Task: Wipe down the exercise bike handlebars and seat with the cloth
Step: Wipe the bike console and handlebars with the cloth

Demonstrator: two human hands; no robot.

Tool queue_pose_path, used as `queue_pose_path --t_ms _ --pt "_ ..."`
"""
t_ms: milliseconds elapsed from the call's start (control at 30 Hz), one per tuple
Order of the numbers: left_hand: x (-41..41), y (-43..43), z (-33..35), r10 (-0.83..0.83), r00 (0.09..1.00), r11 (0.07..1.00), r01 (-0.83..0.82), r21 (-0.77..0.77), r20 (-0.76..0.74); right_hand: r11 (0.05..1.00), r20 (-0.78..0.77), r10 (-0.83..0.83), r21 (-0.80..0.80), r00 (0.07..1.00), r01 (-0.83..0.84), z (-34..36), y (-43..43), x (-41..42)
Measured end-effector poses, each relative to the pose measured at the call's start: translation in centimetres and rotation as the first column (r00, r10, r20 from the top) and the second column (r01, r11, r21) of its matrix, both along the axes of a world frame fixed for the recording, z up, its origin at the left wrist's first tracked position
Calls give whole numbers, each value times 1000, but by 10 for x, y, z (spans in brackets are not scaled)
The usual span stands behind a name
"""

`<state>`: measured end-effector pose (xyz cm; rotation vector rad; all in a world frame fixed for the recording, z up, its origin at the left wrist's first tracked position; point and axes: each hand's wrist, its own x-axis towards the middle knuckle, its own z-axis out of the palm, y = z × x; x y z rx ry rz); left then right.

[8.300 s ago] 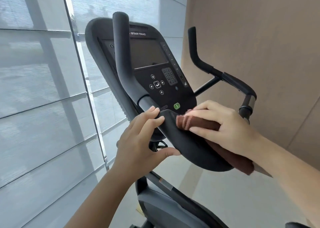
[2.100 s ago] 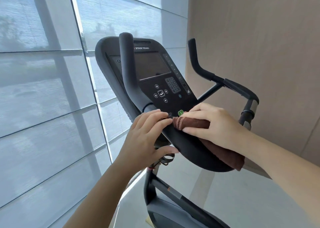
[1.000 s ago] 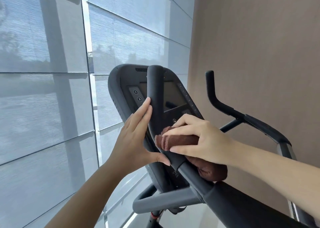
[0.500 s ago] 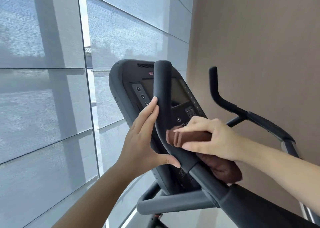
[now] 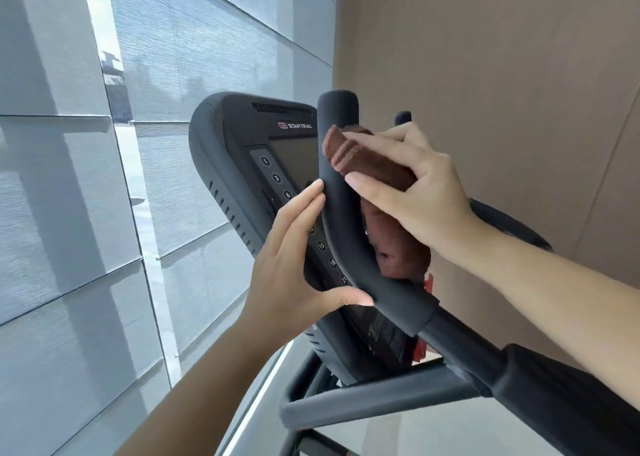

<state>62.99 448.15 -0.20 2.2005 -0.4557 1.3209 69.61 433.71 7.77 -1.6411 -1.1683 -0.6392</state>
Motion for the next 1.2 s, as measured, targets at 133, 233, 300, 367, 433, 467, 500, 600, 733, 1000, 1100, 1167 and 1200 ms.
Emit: queue_pose_path --t_ms 133,233,300,367,433,467,500,600,733,1000,1100,1167,1200 --pt "6 4 -1 -60 998 997 58 -56 -31 967 -112 80 -233 991 -104 -6 -22 -3" --pt "9 5 -2 -55 998 998 55 -19 18 919 -148 113 -361 983 -160 -7 -31 -1" --pt "10 6 -2 -59 997 998 59 7 58 883 -148 126 -435 981 -179 -7 -35 -1" --pt "13 7 -2 -56 994 998 53 29 92 858 -122 118 -488 985 -163 -8 -38 -1" --pt "15 7 -4 -53 992 998 48 45 118 841 -80 104 -525 991 -131 -8 -40 -2" --pt "16 7 -5 -54 990 998 48 51 131 832 -60 96 -544 994 -113 -8 -41 -3" --pt "16 7 -6 -52 988 997 44 59 146 822 -42 86 -561 995 -95 -8 -41 -5" --pt "21 8 -7 -18 978 995 -3 102 207 805 -5 43 -593 999 -37 -8 -43 -11" --pt "29 10 -10 -19 965 992 -14 124 260 752 48 -47 -656 998 67 -7 -46 -26" --pt "29 44 -1 -179 965 953 122 276 191 747 263 -341 -507 902 430 -21 -42 -64" --pt "36 70 5 -163 955 927 63 370 247 773 344 -550 -135 761 620 -16 -17 -65" --pt "45 86 7 -112 953 919 -8 394 281 744 313 -655 107 688 660 -3 12 -55" --pt "49 93 7 -87 954 916 -37 399 288 723 292 -687 190 665 664 5 27 -50"
